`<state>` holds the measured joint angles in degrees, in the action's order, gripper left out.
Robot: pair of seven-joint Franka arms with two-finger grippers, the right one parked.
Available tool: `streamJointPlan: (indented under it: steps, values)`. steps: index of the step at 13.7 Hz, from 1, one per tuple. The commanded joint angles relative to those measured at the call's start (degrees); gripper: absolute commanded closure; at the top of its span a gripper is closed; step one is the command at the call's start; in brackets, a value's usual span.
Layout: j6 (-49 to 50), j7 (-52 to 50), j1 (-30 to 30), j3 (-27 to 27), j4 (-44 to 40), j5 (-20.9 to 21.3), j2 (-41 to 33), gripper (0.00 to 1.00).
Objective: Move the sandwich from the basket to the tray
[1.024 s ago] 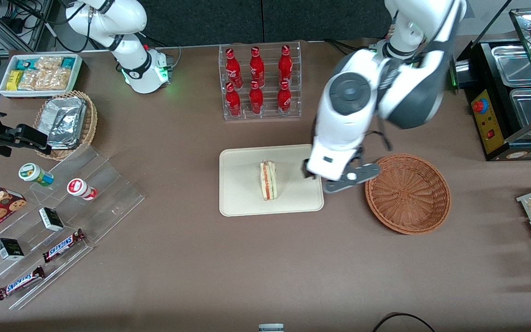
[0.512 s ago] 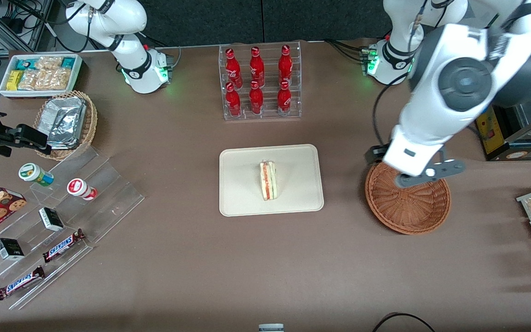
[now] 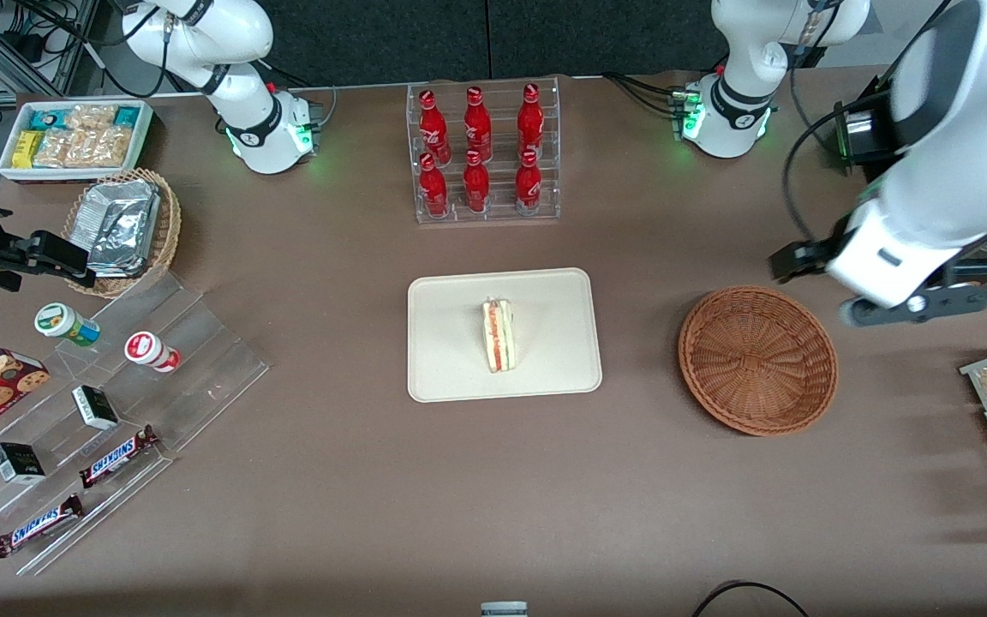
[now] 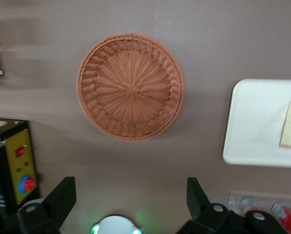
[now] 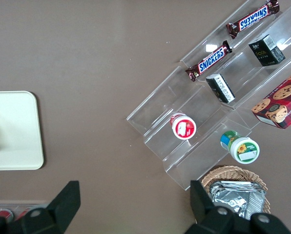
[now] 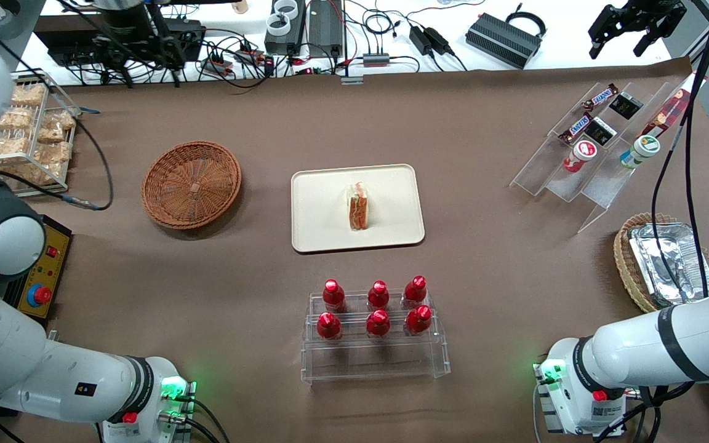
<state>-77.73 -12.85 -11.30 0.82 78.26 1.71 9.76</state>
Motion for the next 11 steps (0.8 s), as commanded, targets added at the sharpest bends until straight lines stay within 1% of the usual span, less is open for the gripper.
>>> streamJointPlan:
  steps: [1, 4, 11]
  values:
    - [1.00, 8.07, 4.09, -0.64, 5.92, -1.10, -6.76, 0.00]
    - [0.66, 11.44, 5.68, -0.64, 9.53, -1.01, -10.28, 0.00]
    - [0.04, 10.74, 5.59, -0.73, 7.08, -1.54, -8.18, 0.00]
